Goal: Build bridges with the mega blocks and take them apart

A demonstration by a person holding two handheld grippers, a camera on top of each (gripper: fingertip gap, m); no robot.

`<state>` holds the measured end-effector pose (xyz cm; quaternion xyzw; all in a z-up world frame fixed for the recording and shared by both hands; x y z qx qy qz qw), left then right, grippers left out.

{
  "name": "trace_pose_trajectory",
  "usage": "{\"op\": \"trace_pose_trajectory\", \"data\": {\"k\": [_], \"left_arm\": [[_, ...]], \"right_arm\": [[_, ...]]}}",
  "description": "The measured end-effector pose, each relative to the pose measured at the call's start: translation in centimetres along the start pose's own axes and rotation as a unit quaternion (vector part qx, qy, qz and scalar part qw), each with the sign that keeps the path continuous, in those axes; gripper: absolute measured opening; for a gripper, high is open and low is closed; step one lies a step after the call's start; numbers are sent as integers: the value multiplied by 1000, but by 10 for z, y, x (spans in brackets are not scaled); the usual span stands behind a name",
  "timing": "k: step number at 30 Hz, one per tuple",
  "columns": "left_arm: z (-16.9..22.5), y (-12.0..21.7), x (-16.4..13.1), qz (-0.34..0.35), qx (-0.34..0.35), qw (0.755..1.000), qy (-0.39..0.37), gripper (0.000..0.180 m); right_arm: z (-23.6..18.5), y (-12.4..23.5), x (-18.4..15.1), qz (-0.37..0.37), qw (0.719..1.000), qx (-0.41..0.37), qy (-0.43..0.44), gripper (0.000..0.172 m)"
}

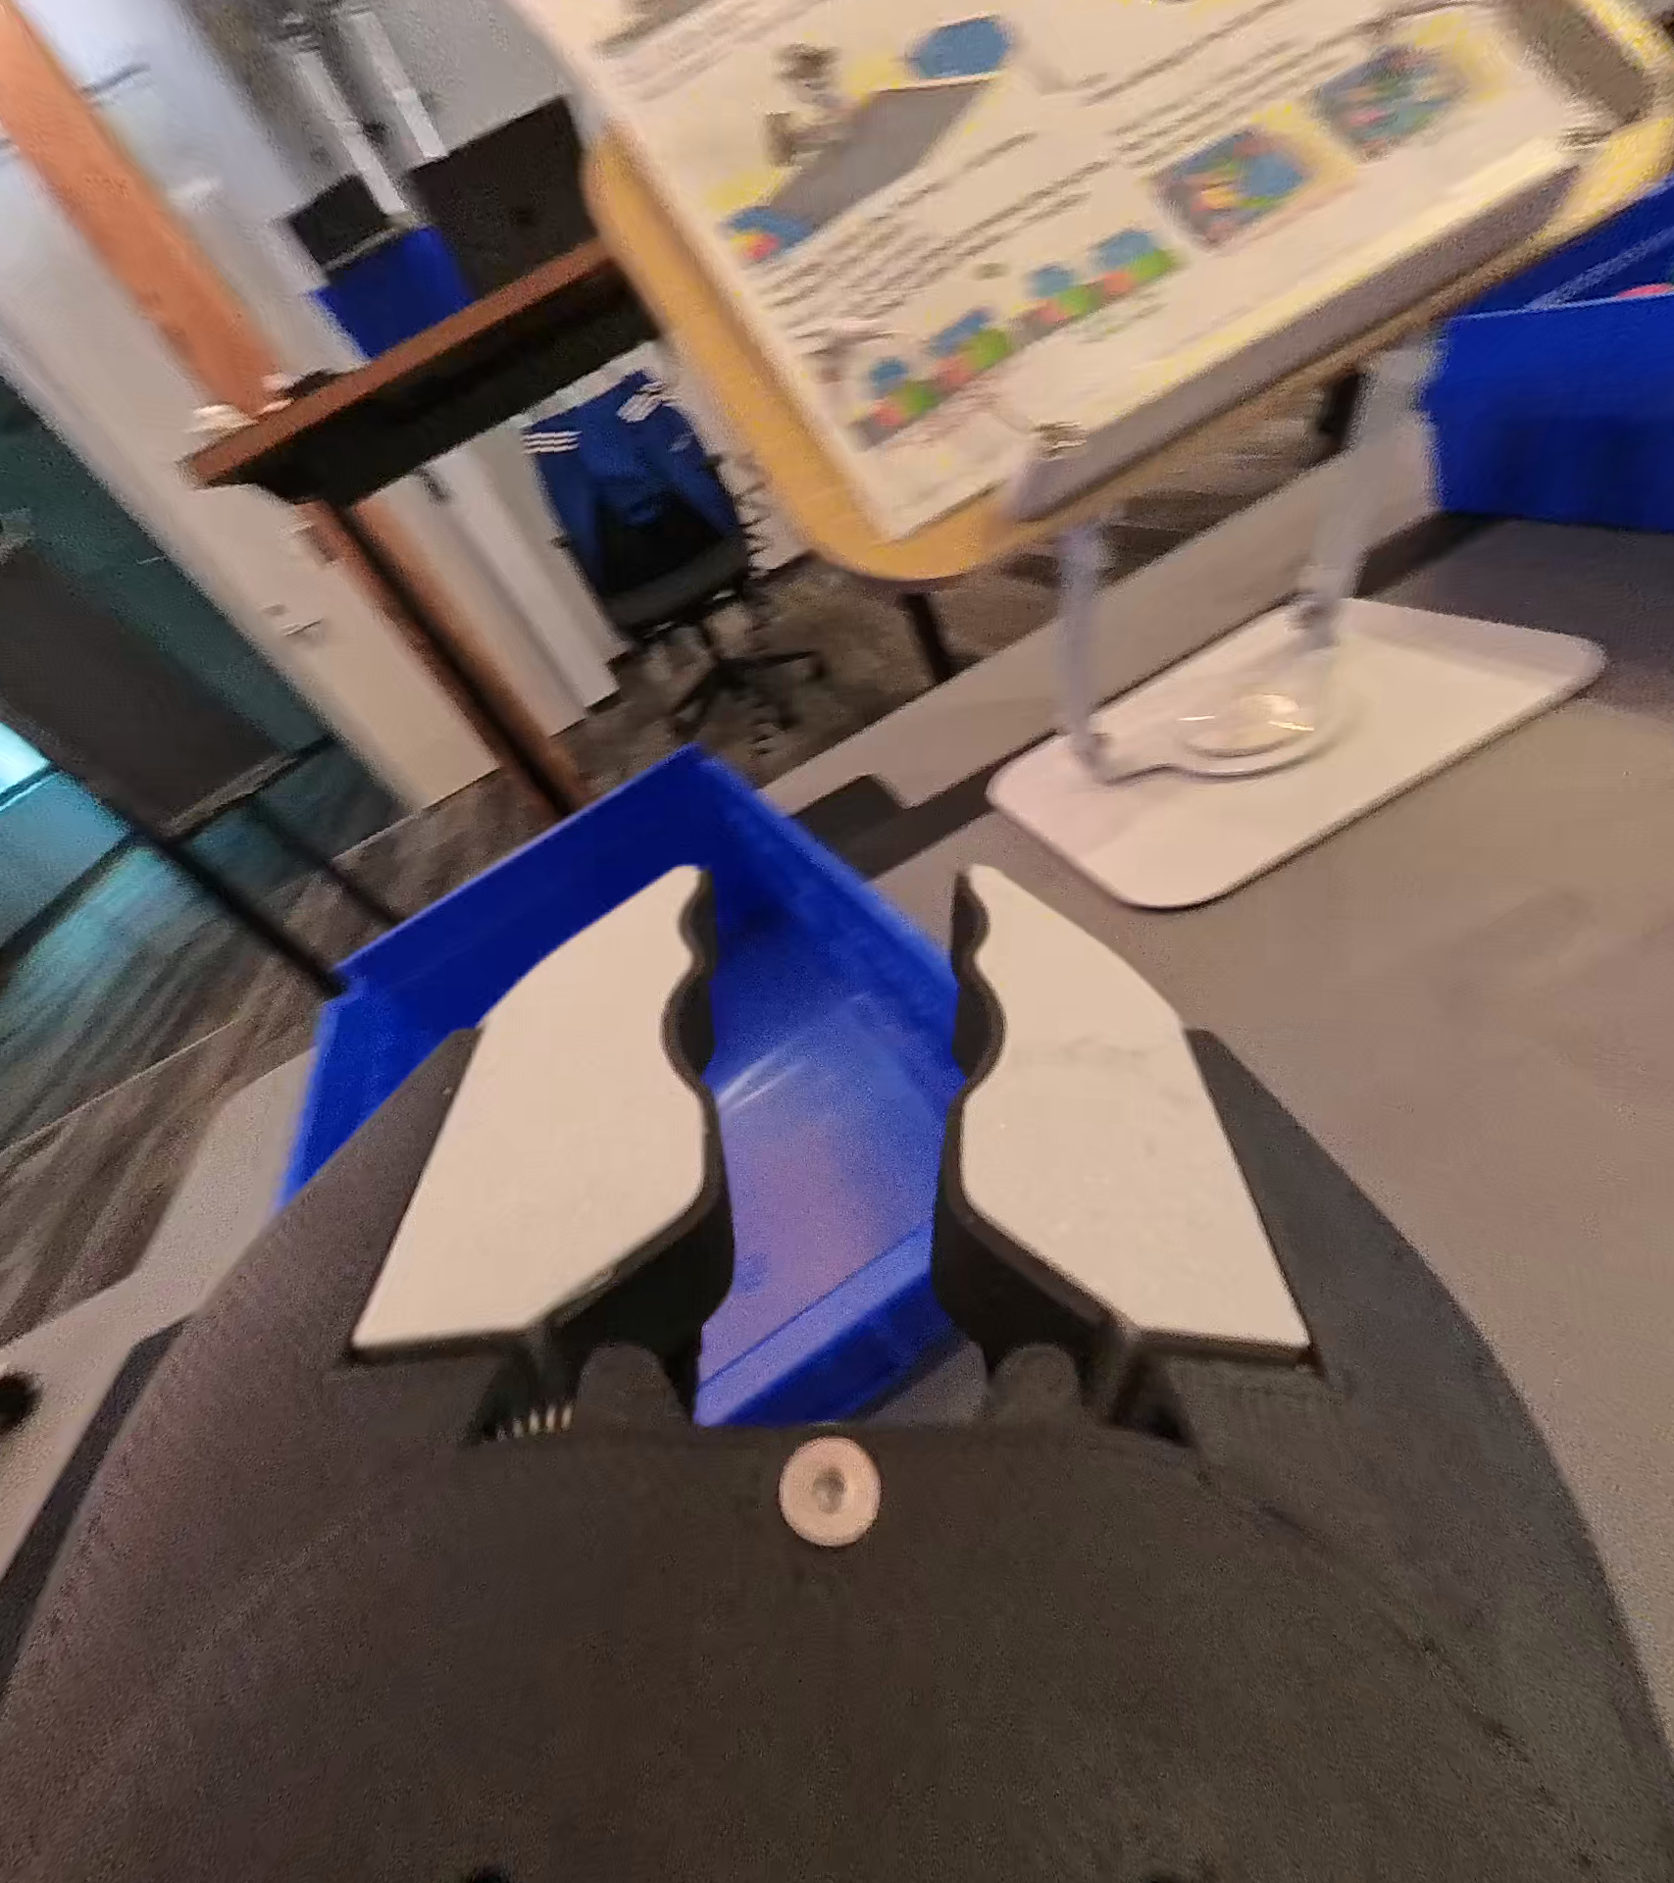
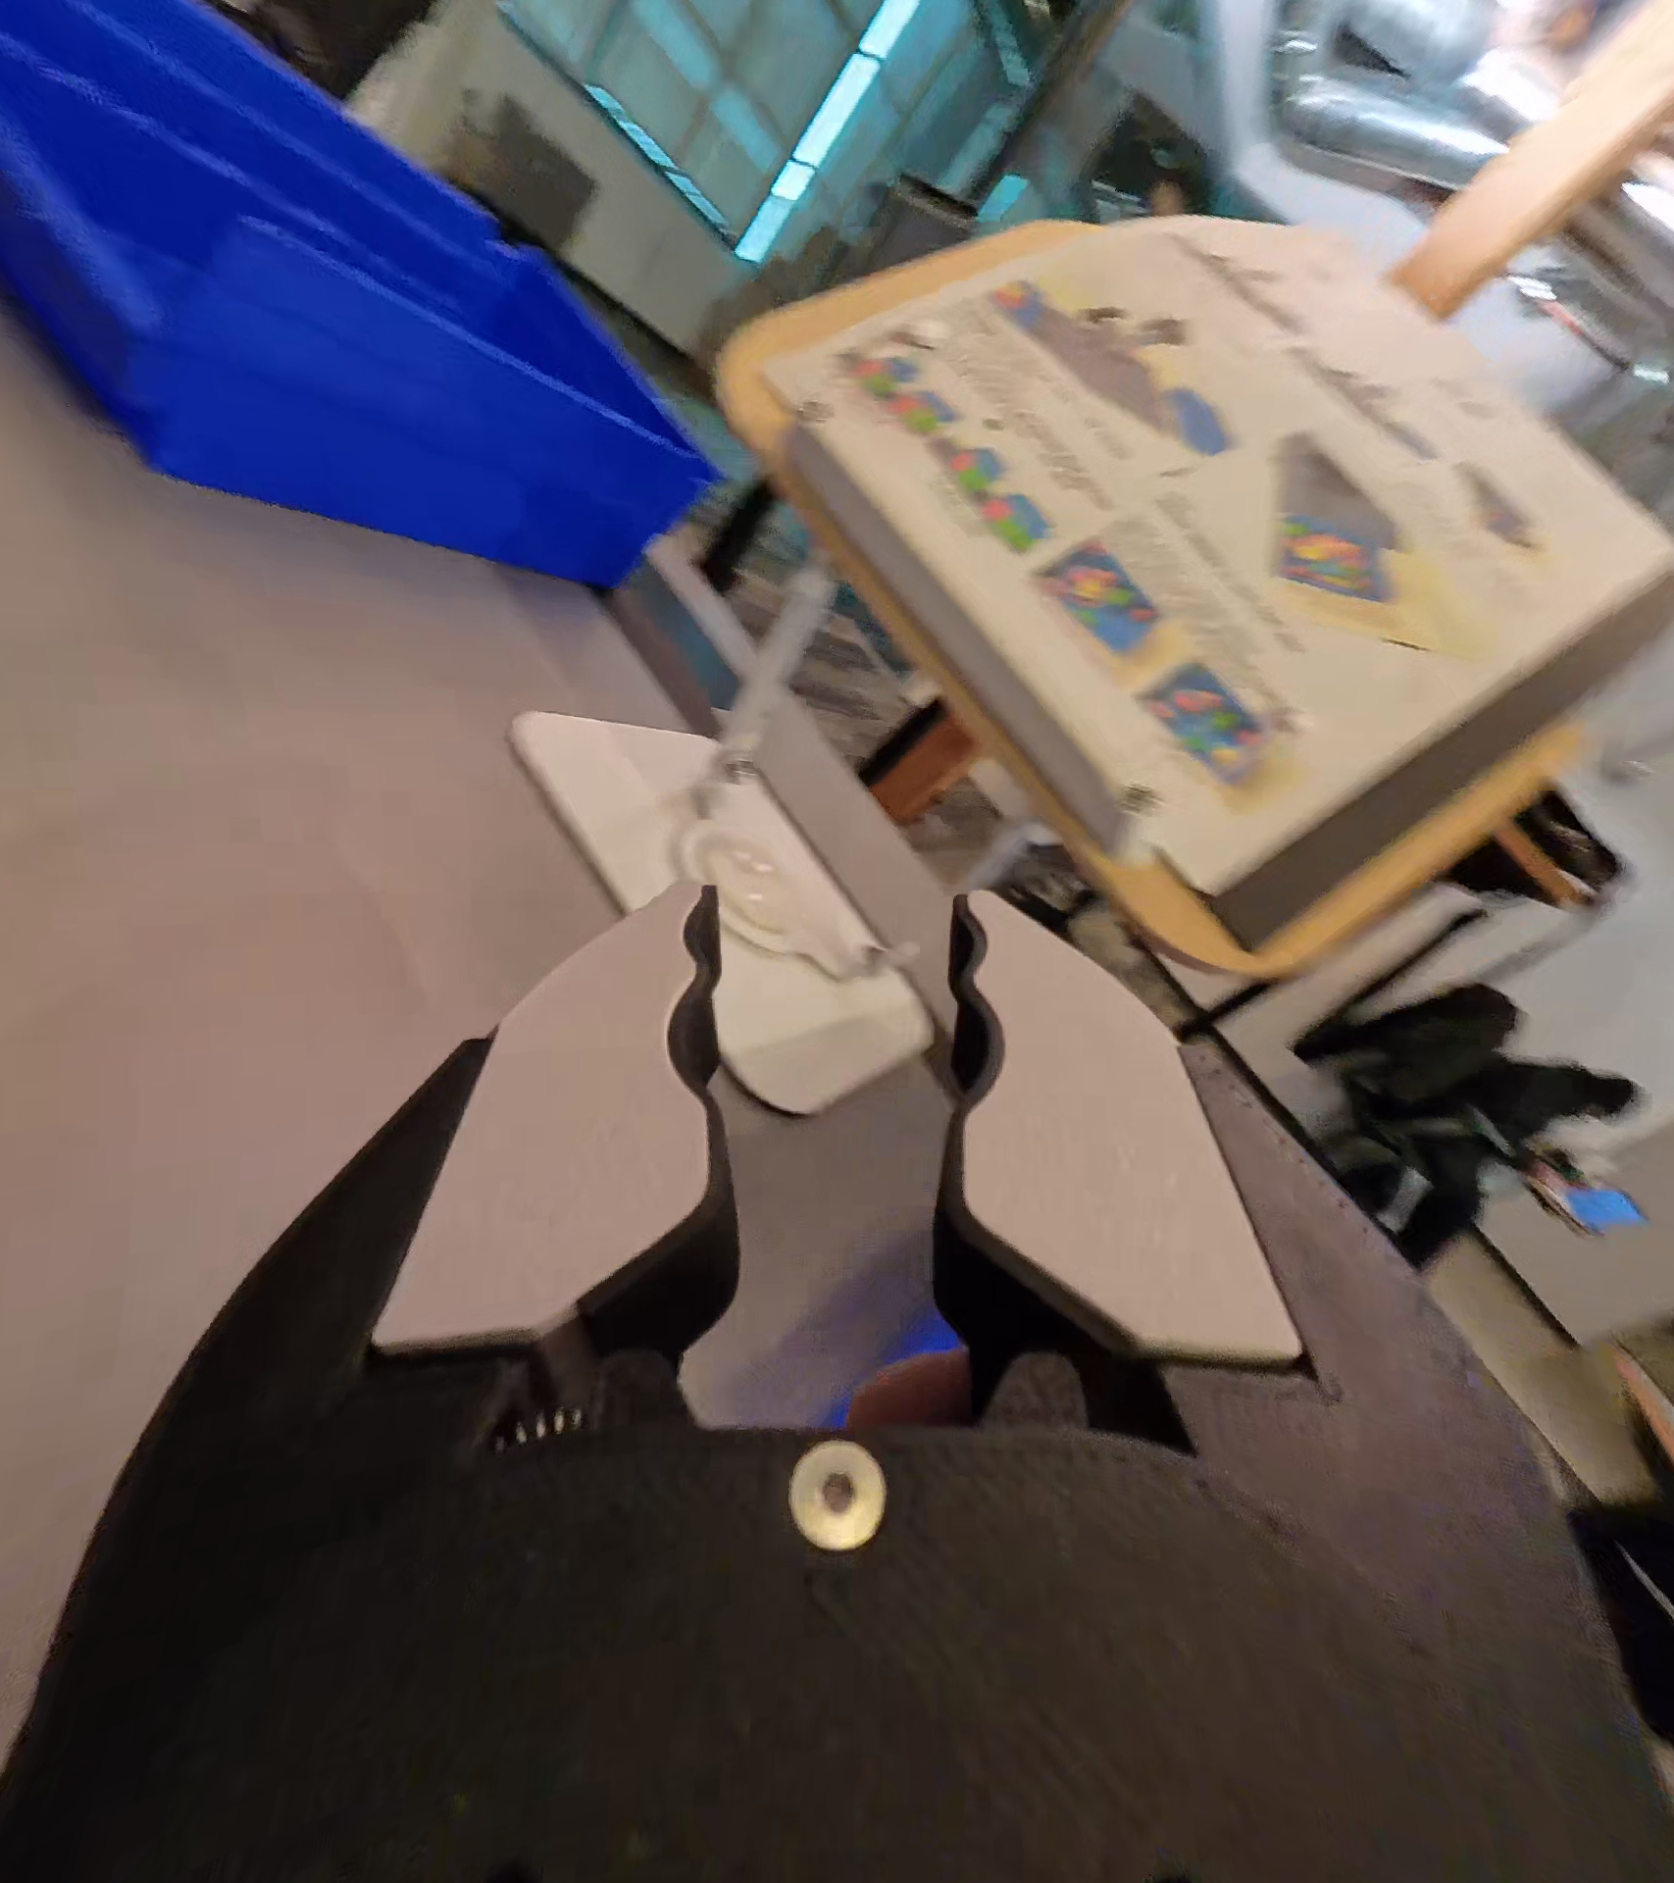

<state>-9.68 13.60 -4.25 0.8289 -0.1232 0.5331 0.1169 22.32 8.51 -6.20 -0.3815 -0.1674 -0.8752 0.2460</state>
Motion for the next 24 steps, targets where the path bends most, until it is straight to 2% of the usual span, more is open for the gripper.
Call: {"op": "trace_pose_trajectory", "data": {"k": [3, 5, 7, 10, 12, 16, 22, 24], "left_arm": [[-55, 14, -10, -4, 62, 997, 34, 56], [-88, 19, -28, -27, 102, 993, 46, 67], [-116, 21, -50, -53, 130, 988, 71, 79], [-143, 20, -82, -92, 149, 978, 112, 96], [-152, 18, -97, -114, 156, 972, 132, 104], [-151, 9, -118, -148, 130, 966, 169, 103], [-136, -8, -140, -178, 72, 958, 214, 91], [-131, -14, -146, -185, 50, 954, 229, 78]], "right_arm": [[69, 34, -14, -27, 994, -109, -13, 46], [119, 62, -32, -53, 981, -186, -27, 50], [162, 90, -62, -92, 964, -246, -50, 61], [197, 122, -110, -141, 941, -292, -92, 71], [205, 133, -136, -167, 932, -298, -124, 73], [205, 137, -177, -215, 920, -287, -157, 74], [184, 120, -221, -262, 905, -230, -245, 76], [180, 117, -230, -268, 898, -222, -268, 65]]}}
Point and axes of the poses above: each gripper's, where its closed fingertips meet, y back along the fingers, x out of its top, z = x × y across the jaws, the point moved 1 cm from there along y, back along the fingers, and after that the axes turned 4 degrees about x, right-handed, at the moved point
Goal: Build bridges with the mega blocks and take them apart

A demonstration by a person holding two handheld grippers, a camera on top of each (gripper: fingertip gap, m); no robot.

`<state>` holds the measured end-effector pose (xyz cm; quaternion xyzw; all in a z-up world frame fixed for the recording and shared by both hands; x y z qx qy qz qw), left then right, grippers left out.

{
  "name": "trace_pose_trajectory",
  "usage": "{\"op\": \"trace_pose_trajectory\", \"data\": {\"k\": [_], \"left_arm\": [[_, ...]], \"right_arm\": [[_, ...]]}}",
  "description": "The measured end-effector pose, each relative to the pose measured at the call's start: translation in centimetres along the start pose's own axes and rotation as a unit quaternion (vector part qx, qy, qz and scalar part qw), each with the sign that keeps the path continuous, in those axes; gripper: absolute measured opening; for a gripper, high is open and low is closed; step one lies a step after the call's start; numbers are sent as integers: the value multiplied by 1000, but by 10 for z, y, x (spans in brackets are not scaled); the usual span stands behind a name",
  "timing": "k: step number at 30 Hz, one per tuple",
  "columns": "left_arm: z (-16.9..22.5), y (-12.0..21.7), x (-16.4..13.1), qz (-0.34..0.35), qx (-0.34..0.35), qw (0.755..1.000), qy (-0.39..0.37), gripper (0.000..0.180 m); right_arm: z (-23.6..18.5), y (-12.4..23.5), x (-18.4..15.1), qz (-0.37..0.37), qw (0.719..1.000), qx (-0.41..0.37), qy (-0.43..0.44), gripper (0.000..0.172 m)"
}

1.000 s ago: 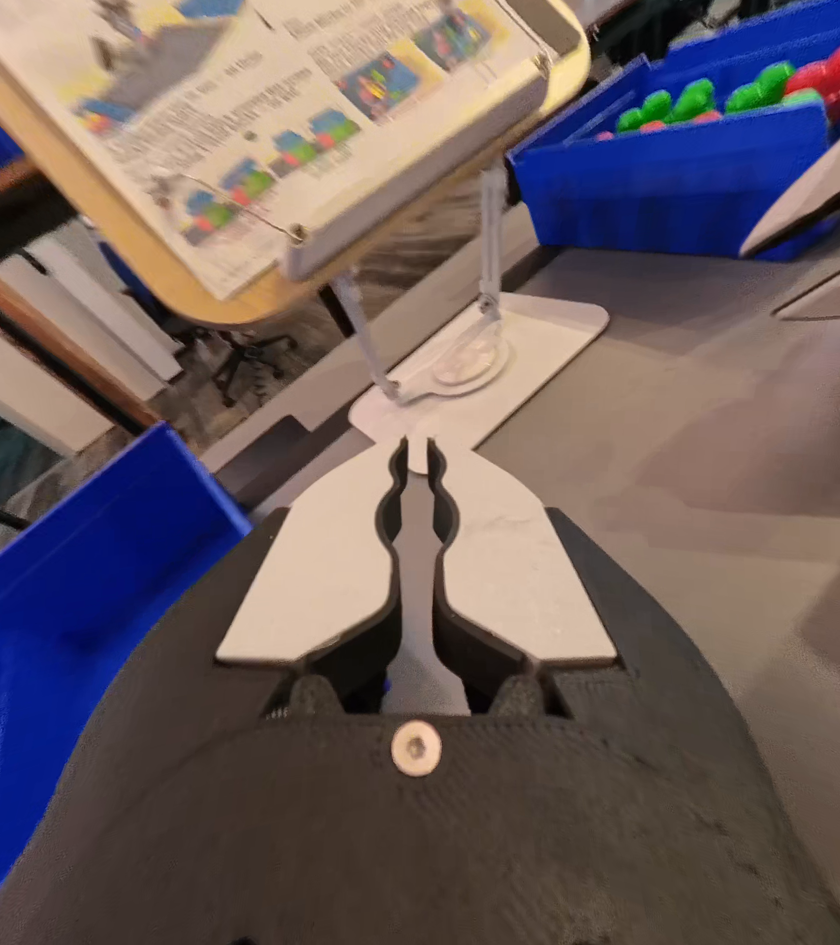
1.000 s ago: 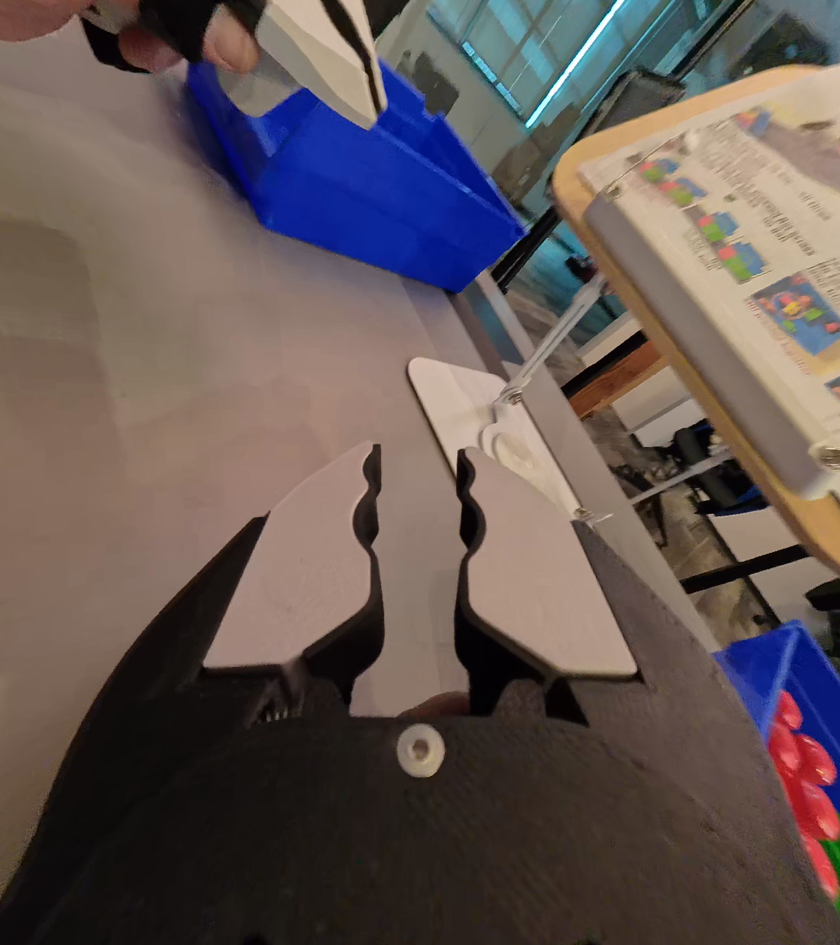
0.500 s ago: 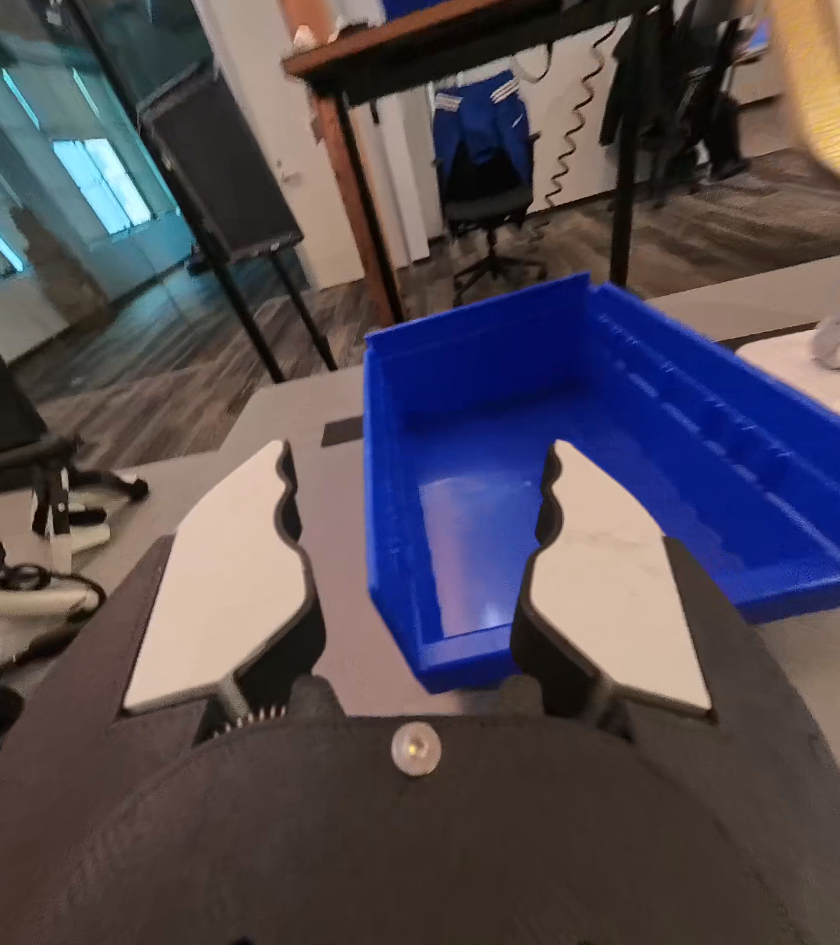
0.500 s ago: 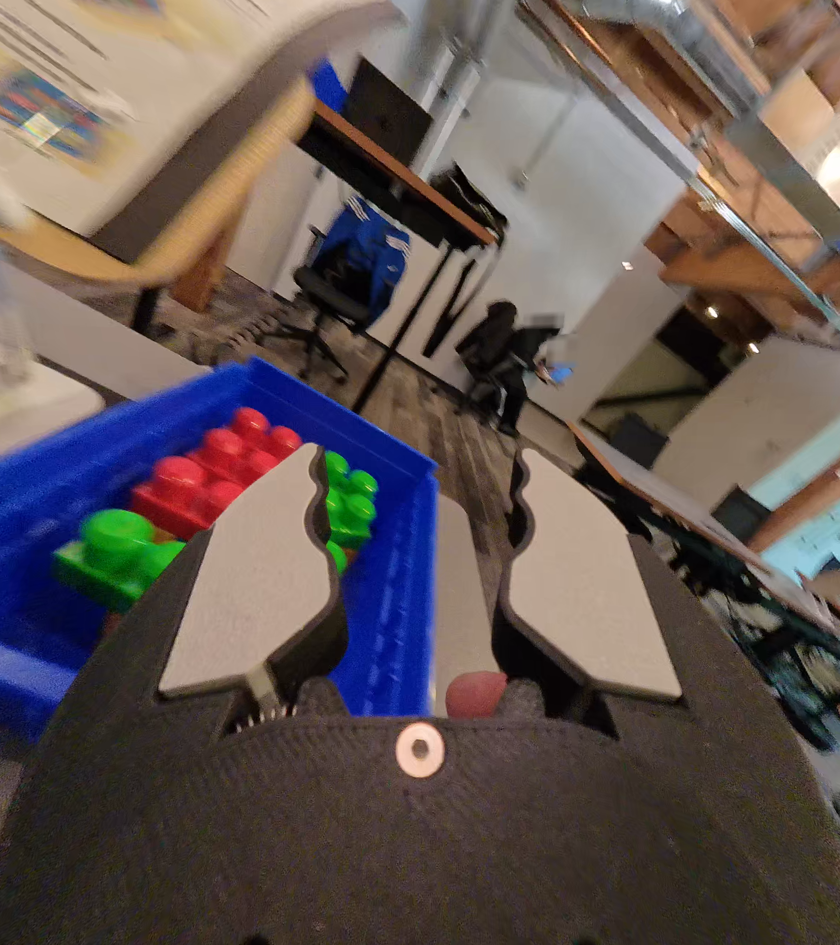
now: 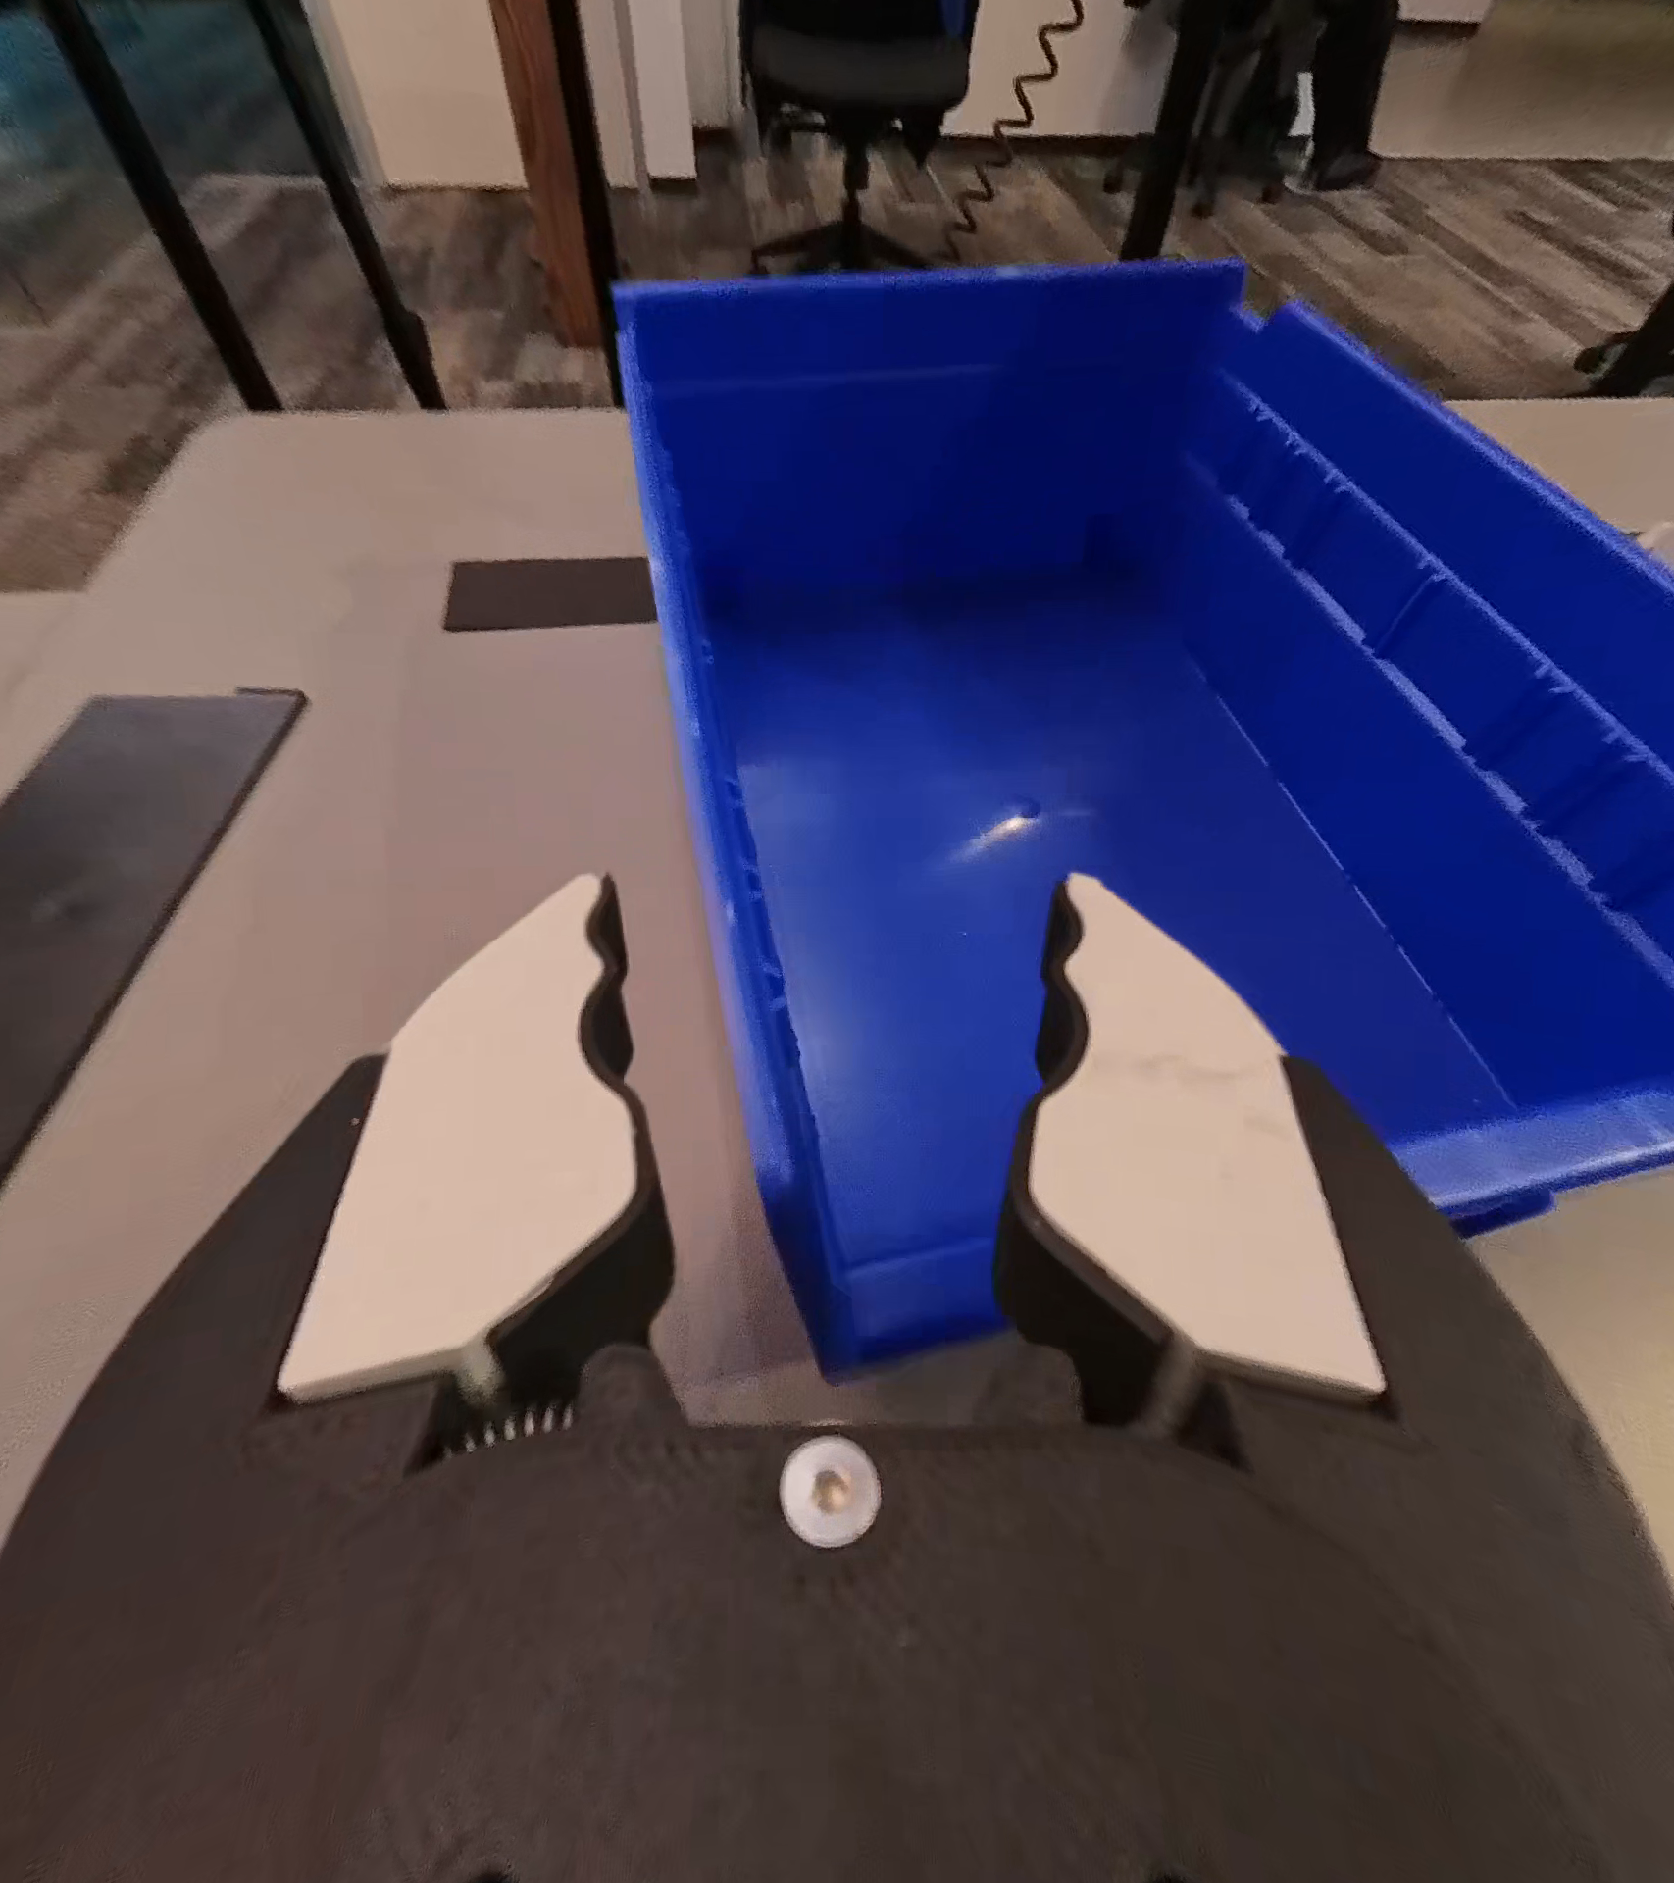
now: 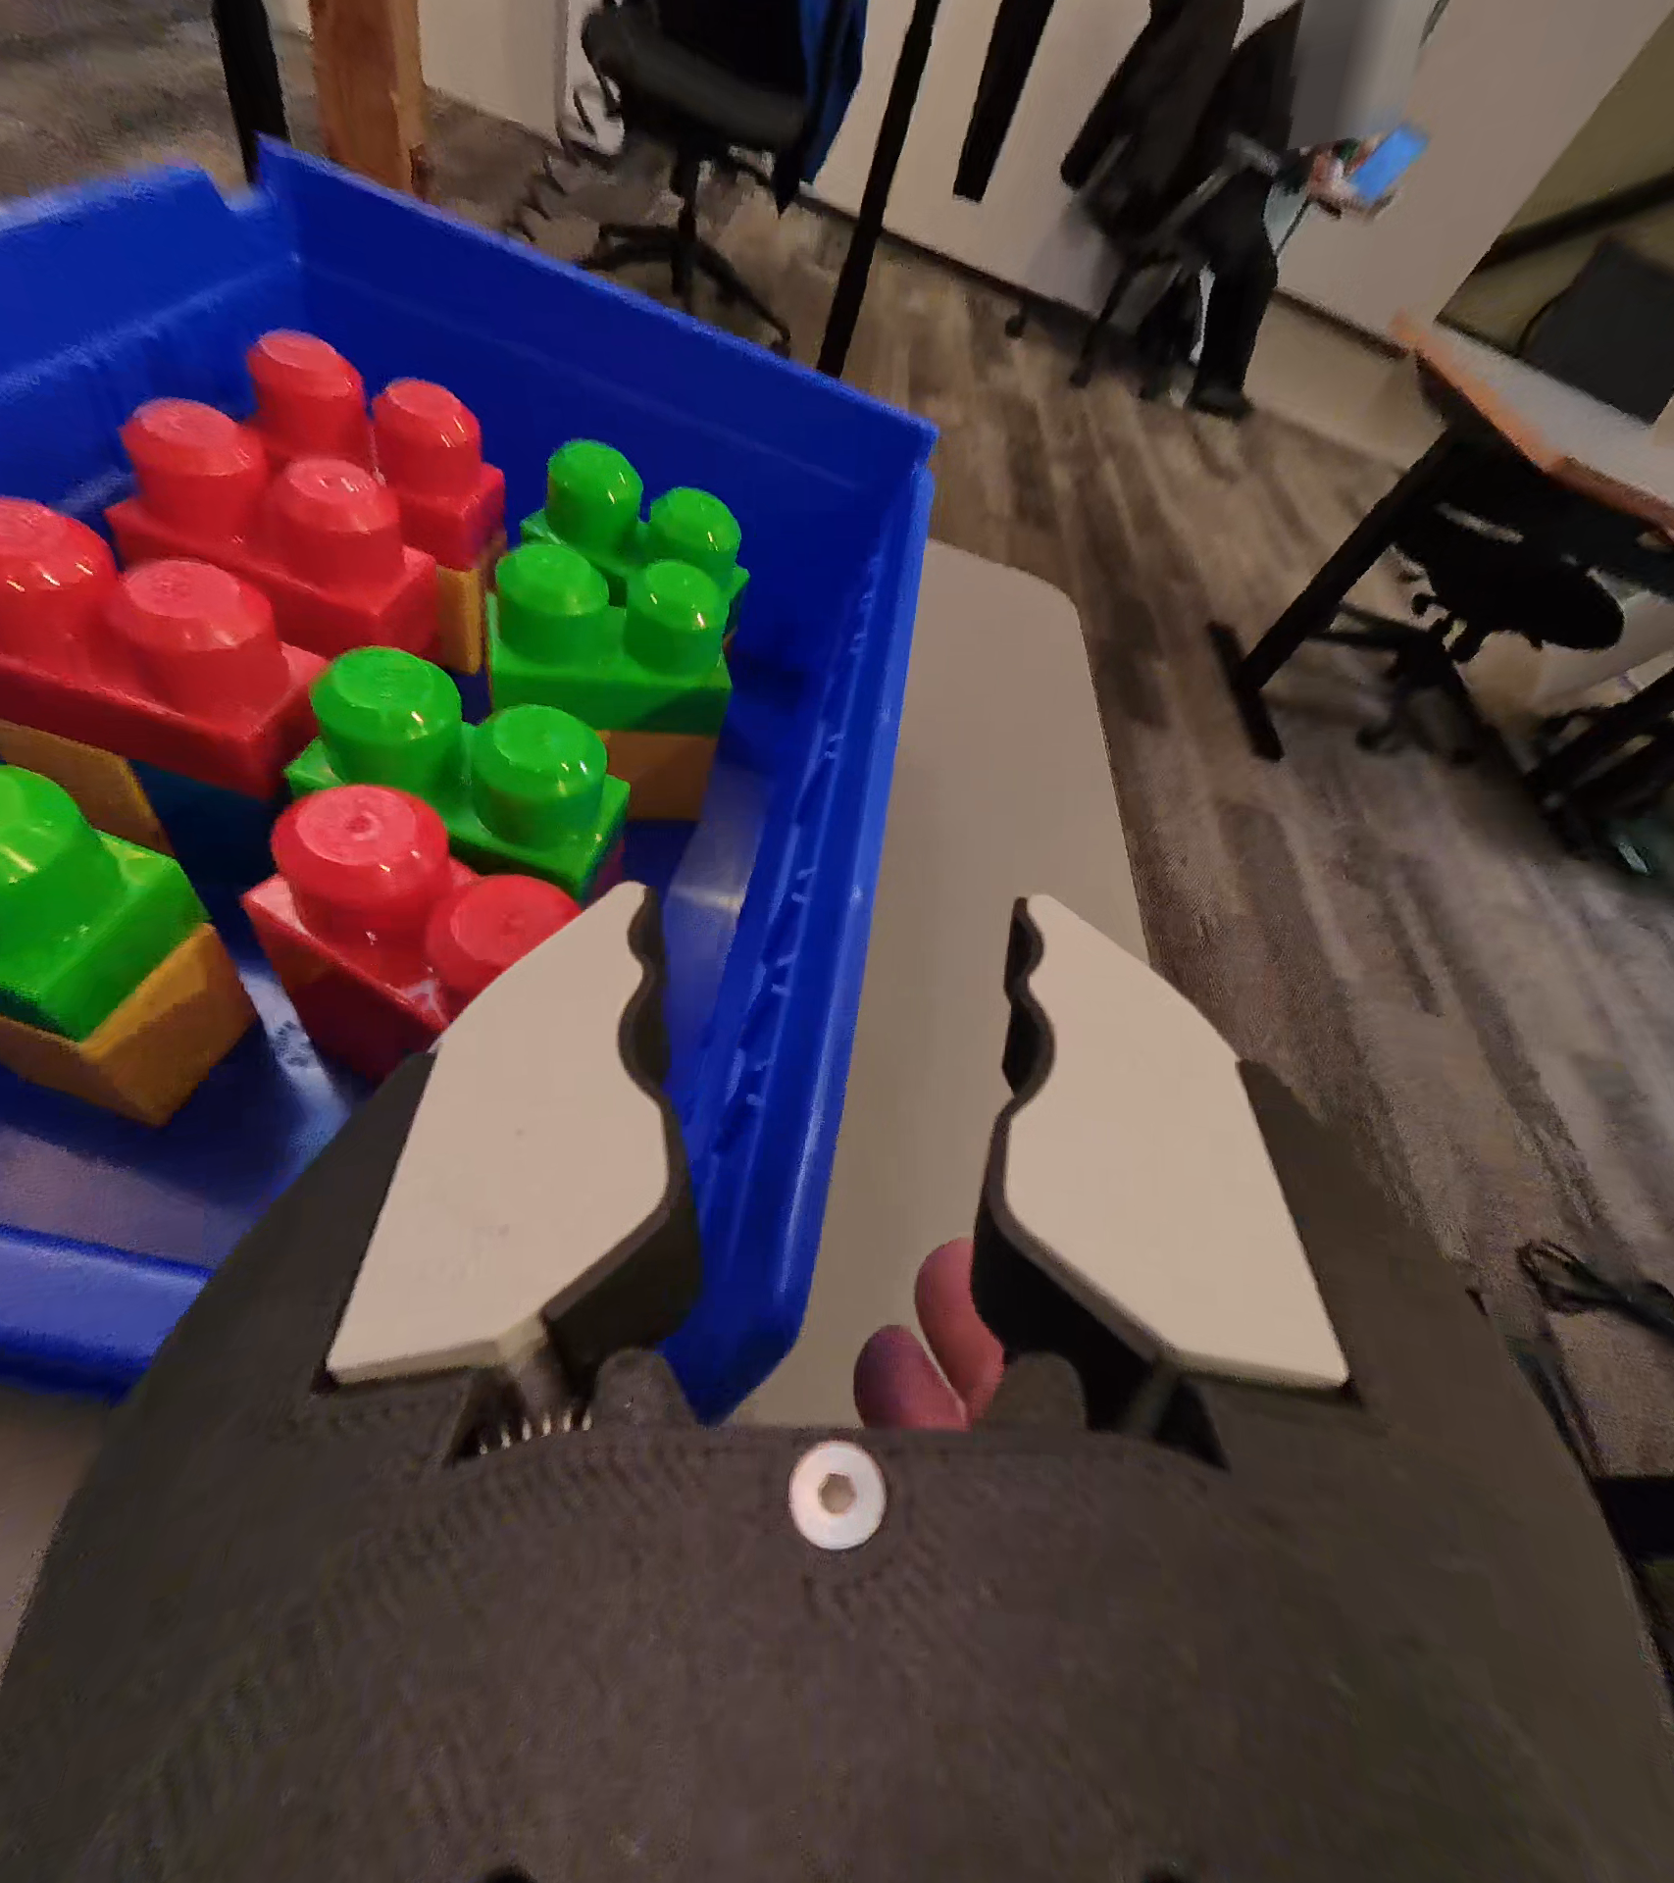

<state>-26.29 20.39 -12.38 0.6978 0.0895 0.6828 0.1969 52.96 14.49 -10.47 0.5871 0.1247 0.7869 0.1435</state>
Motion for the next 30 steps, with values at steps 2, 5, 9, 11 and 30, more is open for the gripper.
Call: {"op": "trace_pose_trajectory", "data": {"k": [2, 5, 9, 11, 30], "left_arm": [[0, -9, -6, -14, -14, 1000, 13, 72], [1, -14, -5, -9, -44, 998, 48, 45], [-7, -19, -7, -14, -33, 998, 52, 25], [-13, -21, -7, -22, -6, 999, 33, 16], [-30, 5, 10, 43, 7, 999, 10, 5]], "right_arm": [[0, -6, -4, -7, 1000, 2, 7, 59], [-7, -16, -12, -17, 999, 36, -25, 42], [-11, -24, -15, -22, 996, 74, -51, 29], [-13, -25, -14, -23, 996, 78, -41, 22], [-15, 2, -26, -19, 990, 135, -34, 18]]}}
Point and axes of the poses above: each gripper's, where its closed fingertips meet, y back along the fingers, x out of its top, z = x × y across the jaws, the point moved 1 cm from there along y, back along the fingers, and after that the axes turned 4 degrees about x, right-handed, at the moved point
